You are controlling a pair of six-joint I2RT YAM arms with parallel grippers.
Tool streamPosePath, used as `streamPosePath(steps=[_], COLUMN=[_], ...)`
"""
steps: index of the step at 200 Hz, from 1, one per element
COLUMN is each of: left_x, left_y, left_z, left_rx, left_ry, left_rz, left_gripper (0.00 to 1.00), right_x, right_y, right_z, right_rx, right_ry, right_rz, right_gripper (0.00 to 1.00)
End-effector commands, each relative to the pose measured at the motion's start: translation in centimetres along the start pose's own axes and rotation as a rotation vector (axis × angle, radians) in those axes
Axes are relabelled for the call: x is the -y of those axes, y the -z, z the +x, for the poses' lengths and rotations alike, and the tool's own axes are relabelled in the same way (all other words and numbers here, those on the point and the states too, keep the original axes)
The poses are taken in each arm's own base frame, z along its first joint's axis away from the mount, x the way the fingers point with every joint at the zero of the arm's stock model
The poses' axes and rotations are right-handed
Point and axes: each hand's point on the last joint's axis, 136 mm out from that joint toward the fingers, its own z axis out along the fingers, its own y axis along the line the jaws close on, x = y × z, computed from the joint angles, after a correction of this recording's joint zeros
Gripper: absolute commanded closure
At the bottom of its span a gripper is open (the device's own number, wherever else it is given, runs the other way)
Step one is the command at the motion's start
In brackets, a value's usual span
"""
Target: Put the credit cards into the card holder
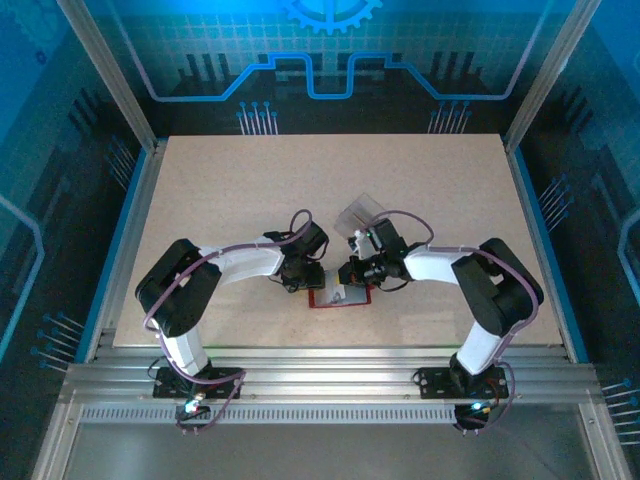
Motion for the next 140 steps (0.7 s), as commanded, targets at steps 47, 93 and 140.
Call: streamPosePath(steps=[47, 93, 140], left_x=[-0.9, -0.4, 0.8], left_y=[-1.2, 1.4, 2.5], left_z=[1.8, 1.0, 0.5], left_rx=[-0.073, -0.032, -0.021], left_ry=[0.023, 0.058, 0.06], left_rz=[-0.019, 0.041, 0.11], left_gripper=[0.6, 0.6, 0.71], right_x=[1.7, 3.0, 3.0], right_y=[-1.1, -1.0, -0.4], right_z=[2.0, 2.7, 3.0], right_rx=[-0.075, -0.097, -0.102], right_ry=[-0.05, -0.09, -0.096], right_rz=[0.068, 0.16, 0.204], right_gripper=[1.0, 1.0, 0.96])
